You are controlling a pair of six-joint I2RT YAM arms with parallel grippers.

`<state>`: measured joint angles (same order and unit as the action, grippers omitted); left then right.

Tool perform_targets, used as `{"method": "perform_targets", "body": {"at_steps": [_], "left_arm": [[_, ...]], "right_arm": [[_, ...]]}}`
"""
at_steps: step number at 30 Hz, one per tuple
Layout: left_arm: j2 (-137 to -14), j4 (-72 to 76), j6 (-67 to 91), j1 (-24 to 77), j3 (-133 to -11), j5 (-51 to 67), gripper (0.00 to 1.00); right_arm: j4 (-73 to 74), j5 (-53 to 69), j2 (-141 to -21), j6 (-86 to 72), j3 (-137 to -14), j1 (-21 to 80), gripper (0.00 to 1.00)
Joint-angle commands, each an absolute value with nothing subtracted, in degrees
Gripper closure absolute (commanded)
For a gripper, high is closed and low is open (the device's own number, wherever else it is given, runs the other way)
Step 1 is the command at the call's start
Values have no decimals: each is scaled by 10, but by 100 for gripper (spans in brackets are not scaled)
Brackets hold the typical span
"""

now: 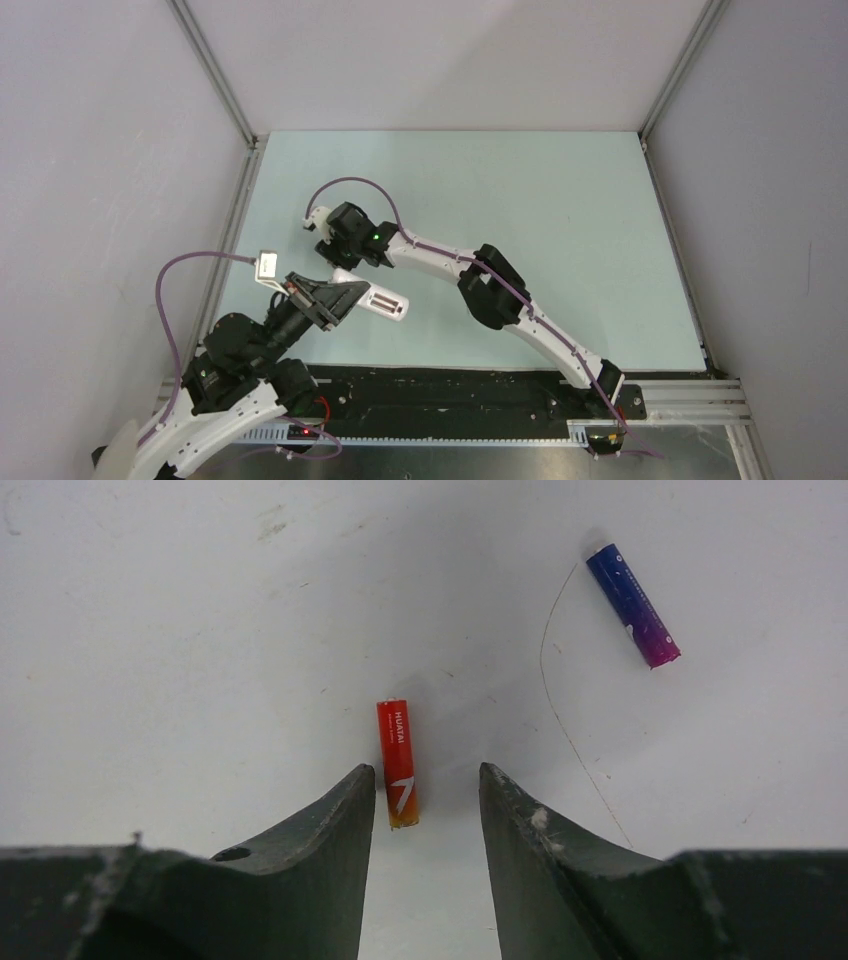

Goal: Load the batteries into the remote control
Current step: Pick up the battery from the center of the board.

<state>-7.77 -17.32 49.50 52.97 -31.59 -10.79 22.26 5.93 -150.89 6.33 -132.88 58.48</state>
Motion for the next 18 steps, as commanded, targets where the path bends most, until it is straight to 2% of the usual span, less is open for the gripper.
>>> {"method": "perform_targets", "body": {"at_steps": [1,12,18], "left_arm": [[-75,-154,496,528,-310,-116,97],[-71,-154,494,528,-308,-116,97],[-78,-157,488,528,-314,-99,98]], "right_arm": [[251,33,-1529,87,-1344,598,54],[246,12,-1514,87,-1313,604,69],[190,21,-1457,54,-1236,588,99]]}}
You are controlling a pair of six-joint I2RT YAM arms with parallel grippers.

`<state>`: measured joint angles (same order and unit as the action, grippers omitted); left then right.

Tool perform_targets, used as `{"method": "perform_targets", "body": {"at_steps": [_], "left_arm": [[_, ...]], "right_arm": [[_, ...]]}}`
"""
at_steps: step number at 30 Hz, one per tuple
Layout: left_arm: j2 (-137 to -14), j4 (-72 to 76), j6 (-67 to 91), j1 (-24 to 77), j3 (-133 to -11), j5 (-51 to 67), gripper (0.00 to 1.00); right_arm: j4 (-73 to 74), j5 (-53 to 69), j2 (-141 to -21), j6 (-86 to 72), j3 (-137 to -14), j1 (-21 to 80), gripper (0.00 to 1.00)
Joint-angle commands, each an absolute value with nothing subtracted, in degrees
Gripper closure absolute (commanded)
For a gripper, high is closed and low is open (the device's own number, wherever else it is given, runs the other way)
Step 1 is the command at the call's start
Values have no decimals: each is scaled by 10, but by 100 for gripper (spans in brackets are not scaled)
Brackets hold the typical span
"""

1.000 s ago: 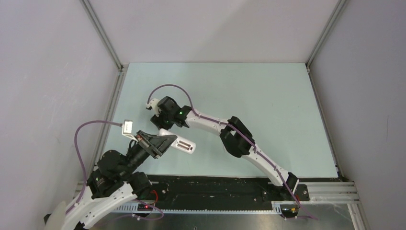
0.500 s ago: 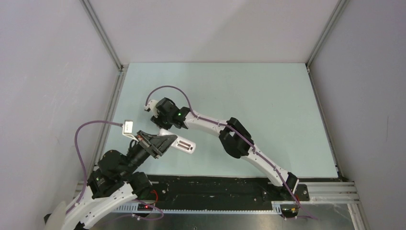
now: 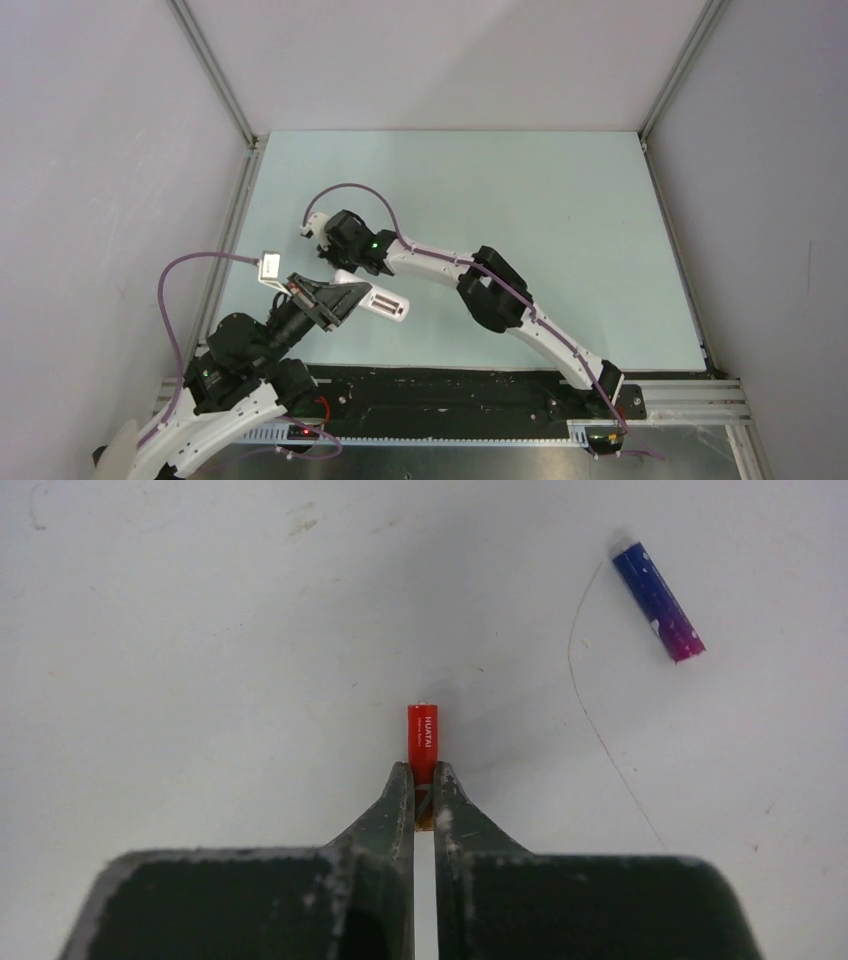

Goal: Load the batteries into the remote control
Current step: Pick up the battery from the center of the board, then load the battery into the remote control.

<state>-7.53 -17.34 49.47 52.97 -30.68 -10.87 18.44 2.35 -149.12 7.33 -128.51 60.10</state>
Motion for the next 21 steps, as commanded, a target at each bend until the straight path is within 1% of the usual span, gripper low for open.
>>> {"method": "perform_targets", "body": {"at_steps": [1,2,4,6,7,8,9,12,13,14,15,16,17,18,19,20,21], "left_arm": [[-79,-159,488,529,-314,-97,98],[-79,-158,488,529,-314,-95,98],[-78,-160,489,528,-311,-96,98],[-74,-164,493,528,-307,-102,98],[-70,-167,494,528,-306,-105,99],[-67,-168,498,529,-302,-110,99],[-61,-169,501,528,-301,-113,99],[-52,-169,515,529,-290,-124,98],[-52,-169,518,529,-288,-124,99],[-56,-168,519,528,-283,-124,99],[-59,-168,521,529,-281,-124,99],[-66,-168,522,529,-278,-120,99],[-70,-168,524,528,-276,-116,100],[-77,-168,525,528,-272,-114,100],[-81,-169,531,529,-269,-109,100],[-84,-168,533,528,-262,-108,100],[-86,-168,540,528,-253,-106,100]], "right_arm": [[185,30,-1438,40,-1218,584,100],[169,38,-1427,29,-1207,573,100],[130,83,-1384,-12,-1143,550,100],[80,148,-1333,-83,-1087,515,100],[45,173,-1294,-104,-1068,504,100],[27,181,-1273,-142,-1013,481,100],[-13,184,-1225,-157,-990,471,100],[-70,155,-1123,-202,-850,444,100],[-81,135,-1071,-209,-825,443,100],[-81,126,-1048,-225,-777,440,100],[-73,104,-1000,-237,-756,440,100],[-68,91,-974,-263,-712,441,100],[-63,68,-923,-281,-688,441,100],[-66,63,-894,-320,-633,440,100],[-77,56,-836,-338,-605,439,100],[-84,45,-771,-375,-544,441,100],[-88,35,-737,-418,-488,445,100]]}}
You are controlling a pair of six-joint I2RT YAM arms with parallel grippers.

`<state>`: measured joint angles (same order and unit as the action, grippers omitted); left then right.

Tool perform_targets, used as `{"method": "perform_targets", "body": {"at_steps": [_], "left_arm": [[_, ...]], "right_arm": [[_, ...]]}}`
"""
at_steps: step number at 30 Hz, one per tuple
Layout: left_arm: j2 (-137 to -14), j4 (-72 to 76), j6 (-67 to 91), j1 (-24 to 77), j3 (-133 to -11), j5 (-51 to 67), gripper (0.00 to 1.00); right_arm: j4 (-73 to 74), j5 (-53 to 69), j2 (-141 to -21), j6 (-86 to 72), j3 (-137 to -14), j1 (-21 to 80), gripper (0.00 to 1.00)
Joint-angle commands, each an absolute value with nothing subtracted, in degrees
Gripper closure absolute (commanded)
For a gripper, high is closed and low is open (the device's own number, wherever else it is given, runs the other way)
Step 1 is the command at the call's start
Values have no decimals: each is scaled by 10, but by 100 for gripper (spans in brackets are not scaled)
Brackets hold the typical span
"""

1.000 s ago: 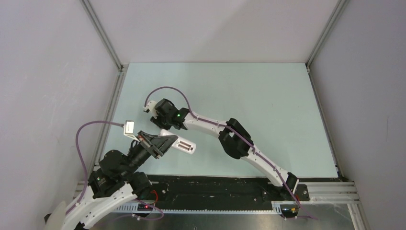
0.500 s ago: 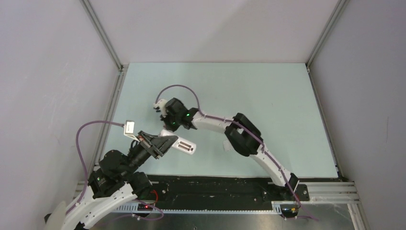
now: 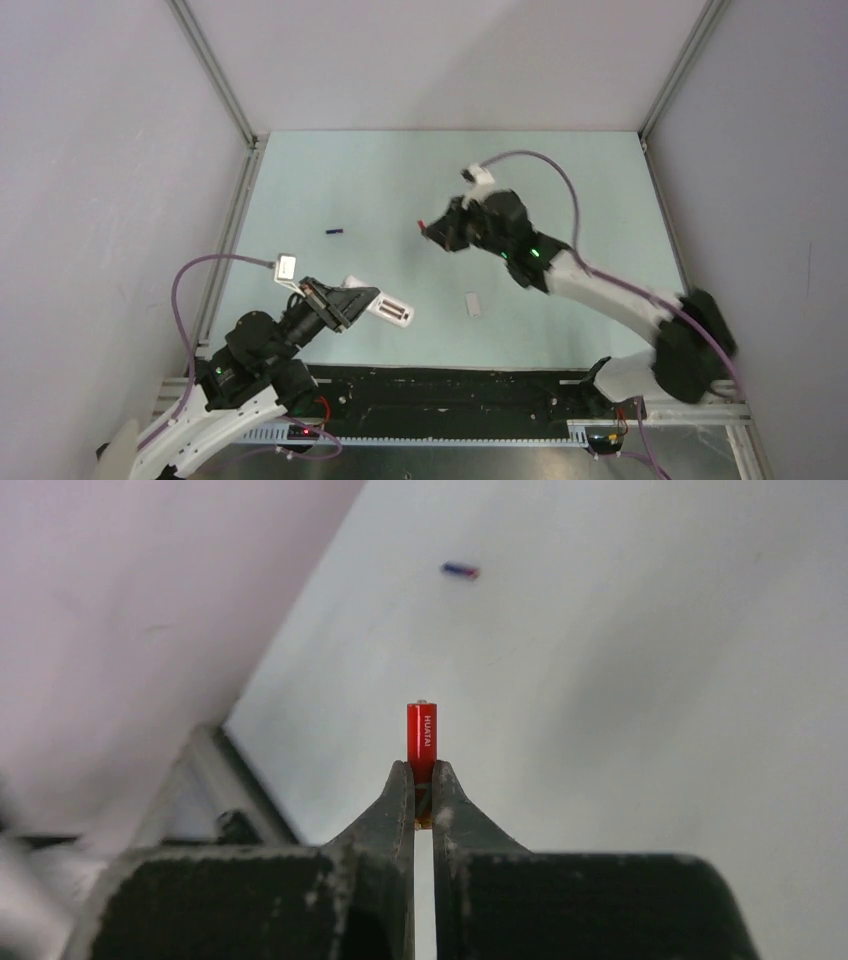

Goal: Load the batteries into the remote control
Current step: Load the battery into the remote control.

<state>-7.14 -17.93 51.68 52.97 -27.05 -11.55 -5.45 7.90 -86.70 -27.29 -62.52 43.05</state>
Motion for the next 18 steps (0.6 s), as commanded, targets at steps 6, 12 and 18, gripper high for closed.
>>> {"method": "perform_targets", "body": {"at_steps": [6,12,18], "left_arm": [[-88,-168,551,528,-228,-101,100],[-91,-119,538,529,-205,-22,100],[-98,-75,532,529,-196,53,100]], "right_arm": [[31,-118,-439,-555,-367,528,100],[103,-234,-277,-669,-306,664,100],[99,-290,-223,-670,-289,771,100]]}}
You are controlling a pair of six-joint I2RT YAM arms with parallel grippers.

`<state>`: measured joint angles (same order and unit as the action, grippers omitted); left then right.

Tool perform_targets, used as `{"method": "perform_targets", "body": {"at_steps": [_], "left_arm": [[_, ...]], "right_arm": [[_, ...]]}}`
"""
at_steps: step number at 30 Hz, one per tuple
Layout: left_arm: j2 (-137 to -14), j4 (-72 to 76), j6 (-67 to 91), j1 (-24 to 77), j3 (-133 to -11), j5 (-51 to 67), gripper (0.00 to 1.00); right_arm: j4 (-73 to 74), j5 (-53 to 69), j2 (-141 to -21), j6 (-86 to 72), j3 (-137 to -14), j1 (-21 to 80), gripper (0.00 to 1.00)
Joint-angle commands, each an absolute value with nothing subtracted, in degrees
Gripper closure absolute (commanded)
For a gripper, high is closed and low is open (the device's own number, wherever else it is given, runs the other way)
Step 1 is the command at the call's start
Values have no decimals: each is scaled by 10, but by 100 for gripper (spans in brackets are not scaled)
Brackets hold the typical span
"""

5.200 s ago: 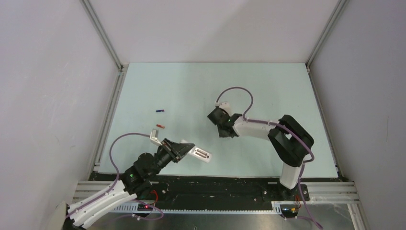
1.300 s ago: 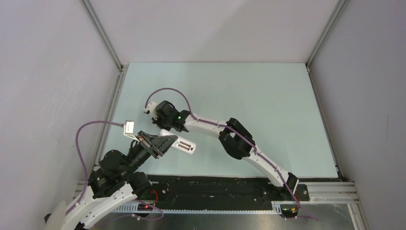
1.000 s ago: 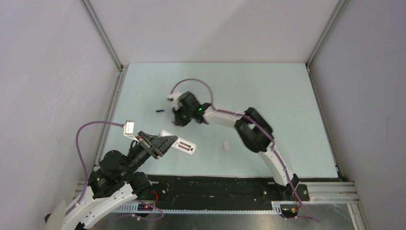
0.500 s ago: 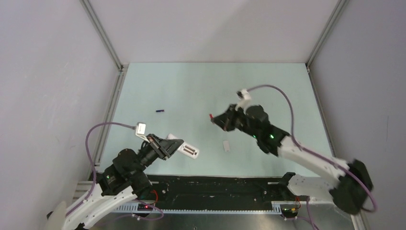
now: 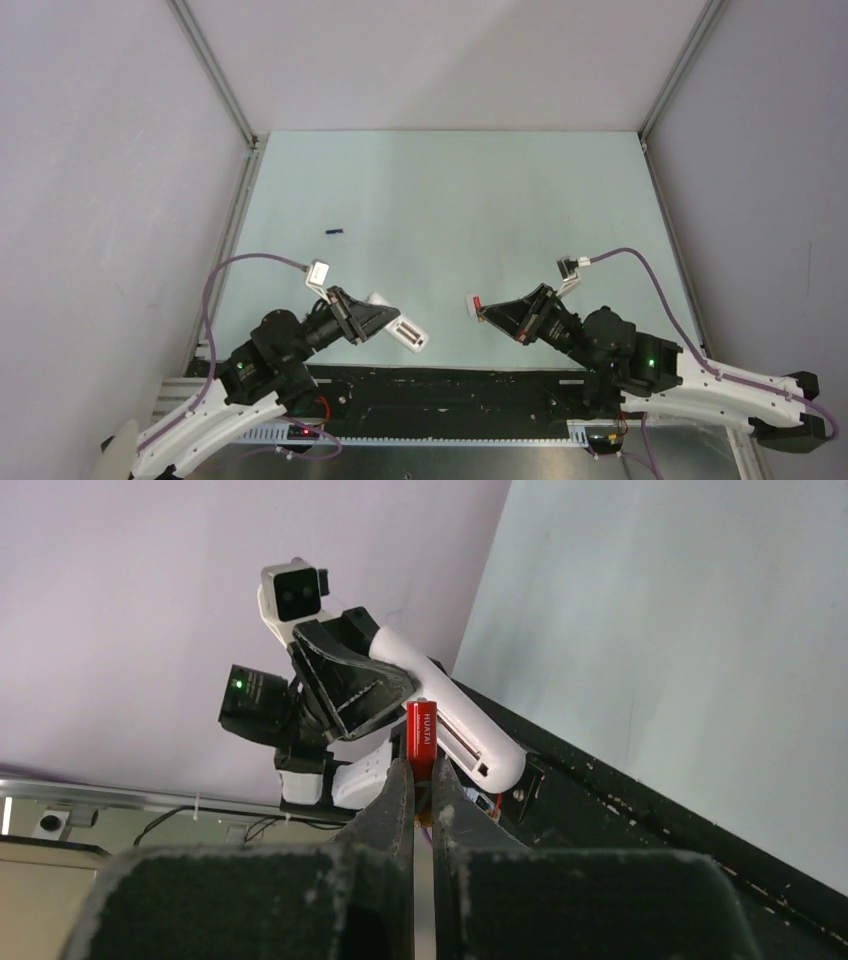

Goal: Load the batteries into the remote control
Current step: Load the battery into the remote control.

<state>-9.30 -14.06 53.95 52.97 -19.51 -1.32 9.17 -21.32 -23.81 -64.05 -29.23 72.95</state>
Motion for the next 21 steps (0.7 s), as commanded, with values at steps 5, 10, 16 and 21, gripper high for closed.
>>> {"method": "perform_targets", "body": {"at_steps": [5,10,16,21], "left_arm": [[-100,-37,527,529,-193,76,100],[-105,-23,515,528,-192,87,100],[-120,-4,497,529,-197,100,100],[-121,19,494,529,-195,119,100]], "right_arm": [[97,-320,-207,-660,-290,811,100],[104,-340,-199,-685,-290,842,100],[100,-352,-229,-686,-295,871,100],[74,-372,-251,-669,-299,902,100]]}}
